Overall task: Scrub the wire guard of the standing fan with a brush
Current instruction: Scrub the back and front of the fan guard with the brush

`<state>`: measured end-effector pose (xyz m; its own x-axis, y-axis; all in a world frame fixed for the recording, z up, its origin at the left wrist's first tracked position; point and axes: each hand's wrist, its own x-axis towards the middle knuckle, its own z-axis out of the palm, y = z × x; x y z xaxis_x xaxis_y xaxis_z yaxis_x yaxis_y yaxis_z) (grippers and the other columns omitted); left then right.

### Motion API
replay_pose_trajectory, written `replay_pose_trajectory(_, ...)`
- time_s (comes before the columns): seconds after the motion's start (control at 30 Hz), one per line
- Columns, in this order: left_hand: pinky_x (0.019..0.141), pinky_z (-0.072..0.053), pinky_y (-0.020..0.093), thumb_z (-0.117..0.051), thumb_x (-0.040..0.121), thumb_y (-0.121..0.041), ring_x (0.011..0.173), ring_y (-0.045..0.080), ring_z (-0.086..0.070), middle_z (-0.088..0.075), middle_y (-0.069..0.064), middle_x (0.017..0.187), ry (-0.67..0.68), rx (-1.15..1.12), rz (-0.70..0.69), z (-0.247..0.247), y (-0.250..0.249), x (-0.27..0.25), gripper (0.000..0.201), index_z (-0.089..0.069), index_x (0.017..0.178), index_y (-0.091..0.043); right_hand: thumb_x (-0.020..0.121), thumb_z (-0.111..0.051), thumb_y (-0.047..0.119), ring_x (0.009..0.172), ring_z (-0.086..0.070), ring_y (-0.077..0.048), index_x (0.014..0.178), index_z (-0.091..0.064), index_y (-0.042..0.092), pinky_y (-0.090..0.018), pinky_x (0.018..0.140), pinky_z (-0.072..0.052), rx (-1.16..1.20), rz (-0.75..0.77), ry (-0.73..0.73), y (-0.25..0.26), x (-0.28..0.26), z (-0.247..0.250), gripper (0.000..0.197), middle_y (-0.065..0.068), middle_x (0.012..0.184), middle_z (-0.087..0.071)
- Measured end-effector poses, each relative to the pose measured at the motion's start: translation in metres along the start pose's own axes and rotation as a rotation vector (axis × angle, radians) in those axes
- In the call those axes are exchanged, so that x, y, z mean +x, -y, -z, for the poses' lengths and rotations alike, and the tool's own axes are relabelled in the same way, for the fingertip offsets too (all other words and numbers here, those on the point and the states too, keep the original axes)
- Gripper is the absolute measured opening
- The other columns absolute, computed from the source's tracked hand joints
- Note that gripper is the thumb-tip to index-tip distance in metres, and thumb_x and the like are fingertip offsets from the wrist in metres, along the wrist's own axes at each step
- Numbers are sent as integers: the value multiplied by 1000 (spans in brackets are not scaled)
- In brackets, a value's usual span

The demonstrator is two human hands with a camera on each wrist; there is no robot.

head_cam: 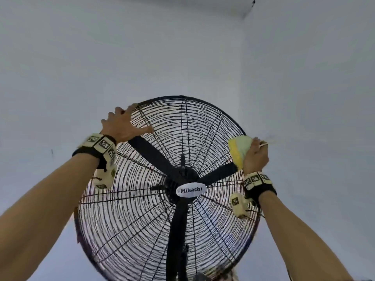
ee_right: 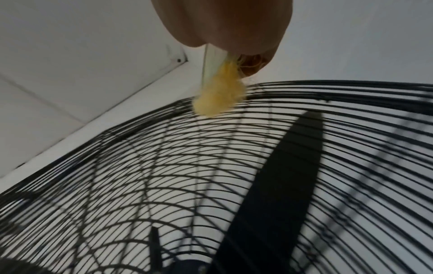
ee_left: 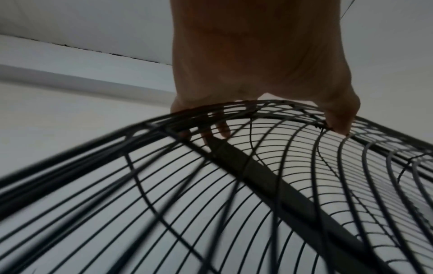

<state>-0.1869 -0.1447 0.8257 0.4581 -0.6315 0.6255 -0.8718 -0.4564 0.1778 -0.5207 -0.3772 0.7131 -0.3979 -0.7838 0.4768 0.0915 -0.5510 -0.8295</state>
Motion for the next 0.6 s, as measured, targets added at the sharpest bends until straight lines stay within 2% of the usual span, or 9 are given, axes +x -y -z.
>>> replay_pose_trajectory(0.1, 108, -36, 68, -42, 49, -111, 135, 50, -44, -38, 20, 153, 35, 32, 19, 9, -6, -2, 131, -6, 158, -49, 109, -42, 39, 86, -60, -26, 119, -64, 8, -28, 74, -42, 61, 100, 49, 40, -4, -25, 40, -6, 97, -68)
replay_pose_trajectory(0.13, 108, -36, 67, -45, 50, -110, 136, 50, -43, -36, 19, 154, 51, 41, 24, 13, -9, -3, 131, -4, 159, -49, 110, -41, 38, 86, -59, -22, 121, -64, 9, -28, 75, -44, 83, 135, 62, 56, -8, -36, 39, -6, 98, -68)
replay_pose_trajectory(0.2, 110, -34, 67, -50, 52, -107, 137, 49, -43, -35, 18, 155, 80, 44, 23, 19, -17, -4, 132, -5, 160, -45, 111, -38, 35, 90, -62, -24, 124, -63, 8, -28, 76, -44, 115, 190, 87, 85, -16, -60, 39, -11, 107, -72)
replay_pose_trajectory(0.3, 113, -31, 64, -54, 57, -103, 136, 45, -45, -39, 19, 152, 53, 60, -48, 22, -26, -3, 134, -18, 160, -26, 112, -34, 26, 103, -66, -32, 125, -60, 5, -24, 74, -40, 124, 231, 141, 121, -30, -95, 36, -15, 117, -71)
replay_pose_trajectory(0.37, 114, -35, 61, -59, 61, -97, 136, 41, -45, -42, 19, 150, 20, 23, -112, 19, -31, -2, 133, -26, 156, -10, 111, -35, 22, 109, -65, -34, 125, -60, 3, -22, 75, -38, 127, 238, 159, 140, -37, -113, 34, -16, 119, -70)
replay_pose_trajectory(0.4, 113, -37, 60, -64, 65, -92, 137, 39, -43, -41, 19, 151, 16, -17, -122, 18, -30, -1, 130, -25, 156, -8, 111, -36, 21, 109, -65, -34, 125, -60, 3, -21, 74, -37, 136, 234, 155, 149, -42, -122, 33, -15, 119, -70)
replay_pose_trajectory(0.47, 112, -38, 60, -69, 67, -87, 140, 38, -39, -37, 15, 154, 12, -60, -112, 13, -28, -1, 127, -20, 158, -13, 111, -36, 21, 106, -66, -35, 127, -59, 4, -19, 71, -36, 131, 265, 148, 165, -47, -136, 33, -15, 118, -71)
replay_pose_trajectory(0.5, 111, -38, 60, -67, 66, -90, 141, 38, -39, -36, 14, 155, 5, -50, -115, 11, -28, -1, 129, -16, 160, -18, 111, -36, 21, 104, -67, -35, 128, -58, 5, -19, 69, -35, 111, 305, 130, 171, -47, -143, 32, -15, 116, -71)
replay_pose_trajectory(0.6, 110, -36, 60, -54, 58, -101, 141, 38, -37, -34, 14, 157, 3, 18, -148, 6, -26, -2, 138, -9, 164, -25, 111, -35, 26, 95, -68, -39, 131, -55, 8, -28, 67, -33, -86, 443, 107, 183, -45, -152, 33, -17, 108, -73)
